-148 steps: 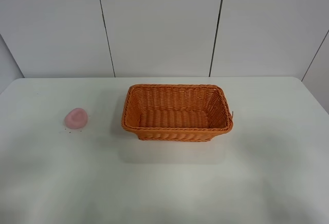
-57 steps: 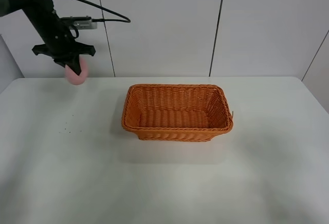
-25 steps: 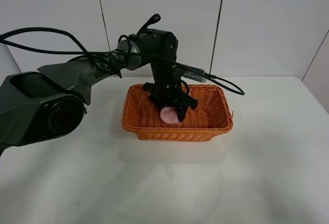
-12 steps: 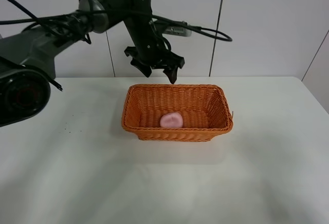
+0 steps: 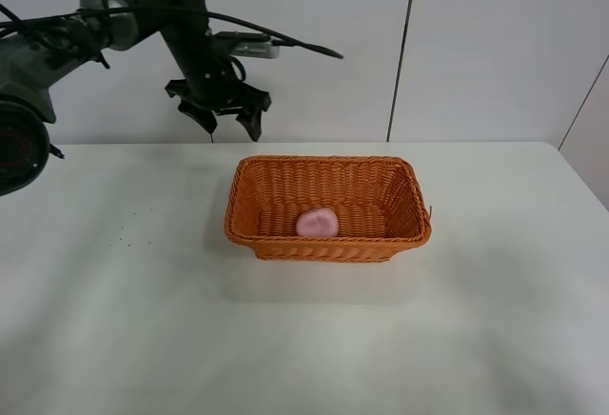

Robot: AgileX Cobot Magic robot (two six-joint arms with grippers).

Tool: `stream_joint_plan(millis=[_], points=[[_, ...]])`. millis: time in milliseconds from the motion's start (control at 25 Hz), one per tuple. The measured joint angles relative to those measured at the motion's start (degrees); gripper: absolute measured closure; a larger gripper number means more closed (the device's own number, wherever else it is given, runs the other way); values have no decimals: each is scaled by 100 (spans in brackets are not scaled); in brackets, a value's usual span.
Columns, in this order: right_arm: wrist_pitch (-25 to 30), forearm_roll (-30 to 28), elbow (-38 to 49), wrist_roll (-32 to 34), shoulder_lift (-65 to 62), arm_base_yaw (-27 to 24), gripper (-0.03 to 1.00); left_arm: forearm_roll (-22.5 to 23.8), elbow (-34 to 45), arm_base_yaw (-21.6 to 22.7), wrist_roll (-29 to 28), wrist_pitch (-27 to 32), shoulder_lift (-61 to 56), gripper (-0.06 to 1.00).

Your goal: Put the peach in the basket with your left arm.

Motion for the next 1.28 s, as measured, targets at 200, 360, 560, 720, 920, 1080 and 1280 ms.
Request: stream_joint_plan(millis=[200,360,560,720,920,1080,1280], points=[[0,0,0,0,0,0,27,60,311,1155,83,-5,0,8],[0,0,0,0,0,0,27,60,404,1648,77,-5,6,8],[0,0,0,0,0,0,27,19,441,1888,45,-5,-55,9],[0,0,0,0,0,0,27,-80,825,1793,39,-5,-398,9],[0,0,0,0,0,0,27,-122,2174,1736,39,-10,-1365,9],[0,0,0,0,0,0,27,-106,3686,1736,39,-15,-2663,9],[0,0,0,0,0,0,27,-76,5571,1736,125,-15,-4622,9]])
